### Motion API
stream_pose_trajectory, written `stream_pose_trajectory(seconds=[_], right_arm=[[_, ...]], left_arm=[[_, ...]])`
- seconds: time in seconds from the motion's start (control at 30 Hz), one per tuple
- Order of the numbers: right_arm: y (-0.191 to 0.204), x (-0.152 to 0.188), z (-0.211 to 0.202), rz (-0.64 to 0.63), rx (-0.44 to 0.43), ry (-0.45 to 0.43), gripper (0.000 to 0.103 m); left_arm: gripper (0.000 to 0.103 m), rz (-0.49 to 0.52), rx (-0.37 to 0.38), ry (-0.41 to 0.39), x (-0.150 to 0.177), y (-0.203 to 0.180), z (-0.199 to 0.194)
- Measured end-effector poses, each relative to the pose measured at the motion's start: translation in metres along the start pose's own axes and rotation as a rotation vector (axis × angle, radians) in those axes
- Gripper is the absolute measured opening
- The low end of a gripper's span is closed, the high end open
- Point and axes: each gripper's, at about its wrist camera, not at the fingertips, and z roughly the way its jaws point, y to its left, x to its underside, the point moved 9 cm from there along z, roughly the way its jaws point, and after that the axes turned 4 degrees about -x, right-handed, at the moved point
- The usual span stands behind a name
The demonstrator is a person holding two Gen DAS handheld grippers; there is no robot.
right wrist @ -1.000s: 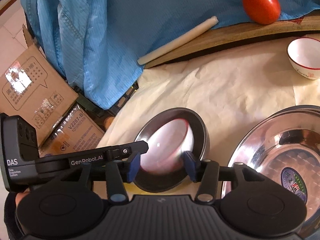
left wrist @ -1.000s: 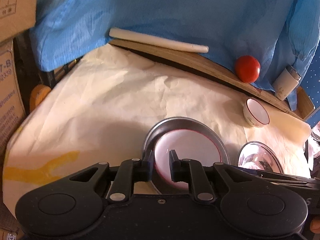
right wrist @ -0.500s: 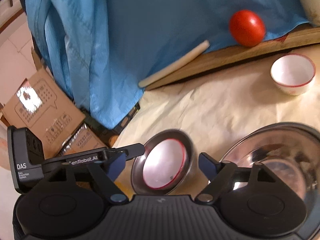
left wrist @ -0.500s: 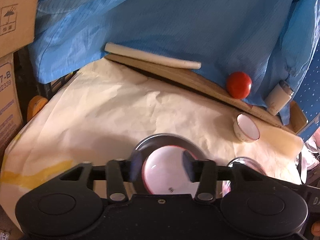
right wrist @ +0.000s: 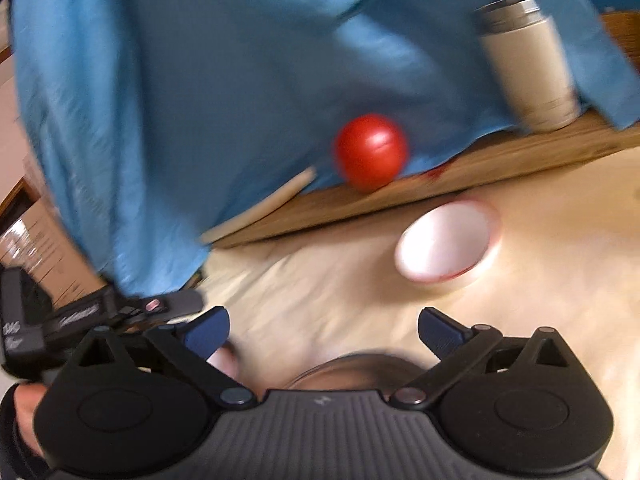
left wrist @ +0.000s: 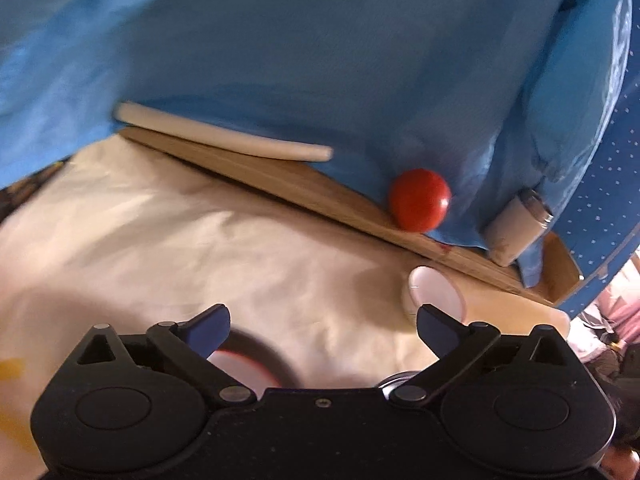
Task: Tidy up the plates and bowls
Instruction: 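Move both tools toward the remaining white red-rimmed bowl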
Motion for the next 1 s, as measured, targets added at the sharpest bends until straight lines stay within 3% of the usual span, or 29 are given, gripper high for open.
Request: stream_pose_trajectory(seconds=[0.2,0.43,0.53,1.0], right_arm=[[-0.052,-0.026,-0.012,0.037,0.088,-0.054,0.103],[-0.094,-0.032,-0.011,0.087,0.139,-0.071,0.103],[-0.110,-0.030,-0.008,0.083,0.201,-0.076,0.103],[-0.109,-0.031,-0.004,-0.027,0.263,-0.132,0.102]], left_arm=[[0.102,0.032,0.030,0.018,-0.005,-0.040,0.031],[0.102,0.018,0.041,0.039,-0.006,-0.069,0.065],[0.102,0.011,0.034,0.046,-0.006,-0.077,0.079],[0.102,0.008,-0.017,0.112,0.001,-0.092,0.129]])
